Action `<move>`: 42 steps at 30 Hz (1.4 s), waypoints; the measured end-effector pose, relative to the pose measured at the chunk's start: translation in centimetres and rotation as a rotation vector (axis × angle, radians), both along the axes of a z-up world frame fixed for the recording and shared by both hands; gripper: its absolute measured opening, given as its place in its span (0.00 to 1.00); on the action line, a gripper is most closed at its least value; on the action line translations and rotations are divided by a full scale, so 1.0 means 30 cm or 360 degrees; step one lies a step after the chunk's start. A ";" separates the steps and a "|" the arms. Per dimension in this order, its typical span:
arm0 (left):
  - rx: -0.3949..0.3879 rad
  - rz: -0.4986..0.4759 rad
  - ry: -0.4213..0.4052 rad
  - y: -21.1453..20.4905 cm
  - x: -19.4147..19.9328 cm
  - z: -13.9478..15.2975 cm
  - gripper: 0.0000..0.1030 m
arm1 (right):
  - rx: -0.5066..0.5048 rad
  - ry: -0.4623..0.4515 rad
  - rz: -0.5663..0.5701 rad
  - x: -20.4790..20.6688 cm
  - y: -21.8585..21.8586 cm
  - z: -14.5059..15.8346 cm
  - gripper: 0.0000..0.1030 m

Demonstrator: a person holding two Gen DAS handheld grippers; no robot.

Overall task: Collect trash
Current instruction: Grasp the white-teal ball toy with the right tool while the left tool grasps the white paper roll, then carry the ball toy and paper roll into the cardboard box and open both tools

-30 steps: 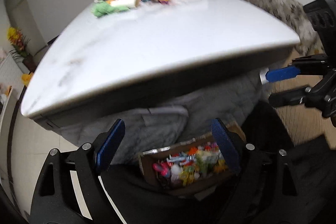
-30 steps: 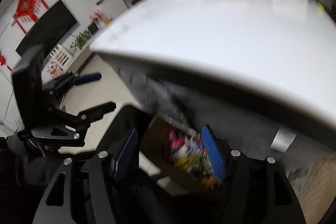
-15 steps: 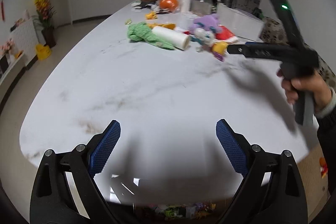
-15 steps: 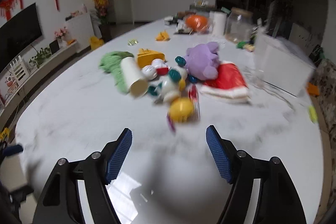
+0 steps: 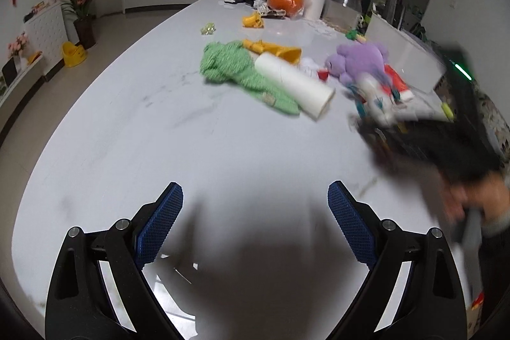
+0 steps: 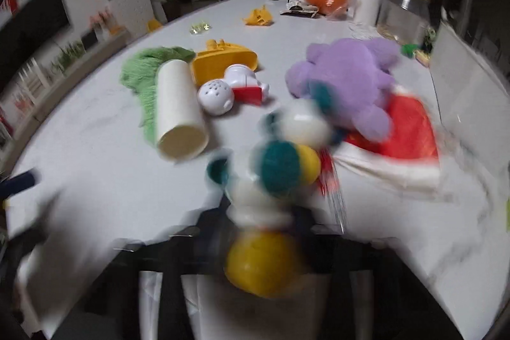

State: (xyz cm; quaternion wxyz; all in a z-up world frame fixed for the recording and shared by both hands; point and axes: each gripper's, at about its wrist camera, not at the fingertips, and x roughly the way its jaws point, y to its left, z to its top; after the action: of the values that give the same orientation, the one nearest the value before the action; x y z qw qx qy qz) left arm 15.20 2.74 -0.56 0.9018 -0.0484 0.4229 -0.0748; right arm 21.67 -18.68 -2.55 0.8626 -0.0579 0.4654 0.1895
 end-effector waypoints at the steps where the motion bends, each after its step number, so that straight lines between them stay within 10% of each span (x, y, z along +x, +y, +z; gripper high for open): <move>1: -0.0018 0.0005 0.0002 -0.006 0.022 0.007 0.87 | 0.0061 0.0023 -0.0060 -0.047 -0.050 0.001 0.28; 10: -0.0168 0.0097 0.0047 -0.169 0.284 0.010 0.87 | 0.0199 0.0053 -0.0232 -0.381 -0.319 0.000 0.28; 16: -0.0076 0.0271 0.0200 -0.247 0.487 -0.077 0.86 | 0.0277 0.0066 -0.0257 -0.435 -0.381 -0.006 0.28; 18: 0.0005 0.0278 0.0142 -0.254 0.491 -0.084 0.73 | 0.0290 0.0065 -0.0257 -0.433 -0.382 -0.008 0.28; 23: 0.0062 0.0003 0.0052 -0.217 0.317 -0.064 0.42 | 0.0321 0.0066 -0.0239 -0.458 -0.366 -0.007 0.28; 33: 0.0048 -0.0333 -0.0265 -0.008 -0.254 -0.004 0.41 | 0.0407 0.0099 -0.0205 -0.565 -0.249 -0.007 0.28; 38: 0.0064 -0.0342 -0.0228 0.029 -0.348 -0.046 0.42 | 0.0416 0.0116 -0.0238 -0.591 -0.214 -0.007 0.28; 42: 0.0166 -0.0292 -0.0211 0.024 -0.361 -0.094 0.73 | 0.0380 0.0105 -0.0238 -0.618 -0.199 -0.009 0.28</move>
State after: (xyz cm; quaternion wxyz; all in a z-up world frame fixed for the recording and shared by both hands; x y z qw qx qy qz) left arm 4.37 3.46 -3.37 0.9185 0.0425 0.3682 -0.1380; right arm 3.11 -24.66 -2.81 0.8593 0.0860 0.4707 0.1806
